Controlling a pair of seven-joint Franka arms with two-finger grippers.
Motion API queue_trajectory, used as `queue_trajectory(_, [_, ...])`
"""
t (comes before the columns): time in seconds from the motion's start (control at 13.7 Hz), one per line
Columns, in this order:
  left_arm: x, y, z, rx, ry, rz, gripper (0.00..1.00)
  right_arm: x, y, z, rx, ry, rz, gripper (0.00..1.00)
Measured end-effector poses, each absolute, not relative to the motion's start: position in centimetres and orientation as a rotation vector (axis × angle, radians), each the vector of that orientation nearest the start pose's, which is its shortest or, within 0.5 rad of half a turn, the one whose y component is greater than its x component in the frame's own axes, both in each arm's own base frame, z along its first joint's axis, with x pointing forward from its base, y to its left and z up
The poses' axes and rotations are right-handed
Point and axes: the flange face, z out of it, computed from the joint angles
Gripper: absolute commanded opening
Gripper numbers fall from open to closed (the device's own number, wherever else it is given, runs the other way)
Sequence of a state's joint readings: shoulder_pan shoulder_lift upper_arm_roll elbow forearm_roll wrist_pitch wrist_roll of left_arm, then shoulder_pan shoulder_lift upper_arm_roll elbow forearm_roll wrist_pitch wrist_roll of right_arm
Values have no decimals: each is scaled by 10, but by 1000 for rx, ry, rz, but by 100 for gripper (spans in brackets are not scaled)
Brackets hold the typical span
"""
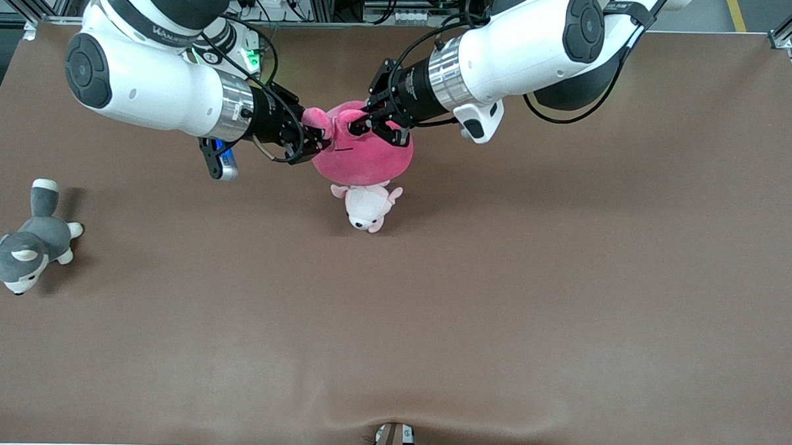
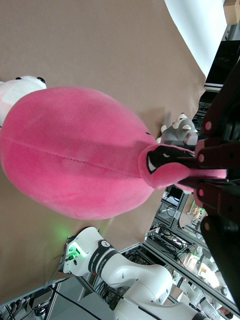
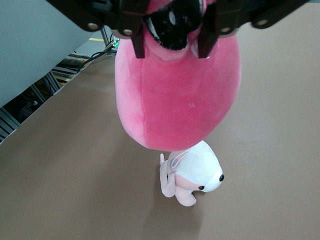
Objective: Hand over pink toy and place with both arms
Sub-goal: 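Close the right gripper on the pink toy beside the left gripper, then open the left gripper and withdraw while the right gripper carries the toy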
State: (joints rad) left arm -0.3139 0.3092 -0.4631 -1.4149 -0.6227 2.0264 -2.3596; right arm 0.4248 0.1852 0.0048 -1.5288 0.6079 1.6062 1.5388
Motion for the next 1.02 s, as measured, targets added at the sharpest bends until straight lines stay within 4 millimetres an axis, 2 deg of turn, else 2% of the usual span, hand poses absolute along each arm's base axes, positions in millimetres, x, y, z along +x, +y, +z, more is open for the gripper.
queue_trajectory(0.15, [492, -465, 590, 1627, 2079, -1017, 0, 532, 306, 560, -2313, 1534, 798, 0])
queue_trajectory(0.22, [492, -465, 590, 1627, 2078, -1017, 5, 533, 304, 561, -2308, 1536, 793, 0])
queue_trajectory(0.29, [492, -465, 590, 1628, 2076, -1017, 65, 535, 301, 561, -2302, 1542, 789, 0])
queue_trajectory(0.37, [492, -465, 591, 1628, 2075, -1016, 100, 537, 297, 562, -2293, 1551, 786, 0])
queue_trajectory(0.51, [494, -462, 592, 1623, 2075, -1011, 100, 545, 280, 563, -2265, 1582, 776, 0])
queue_trajectory(0.66, [502, -453, 597, 1645, 2071, -937, 100, 558, 252, 563, -2225, 1625, 765, 0])
queue_trajectory(0.8, [512, -431, 609, 1718, 2058, -764, 100, 570, 214, 559, -2223, 1614, 767, 0])
queue_trajectory(1.02, [514, -402, 620, 1968, 1938, -533, 100, 584, 152, 543, -2251, 1550, 775, 0])
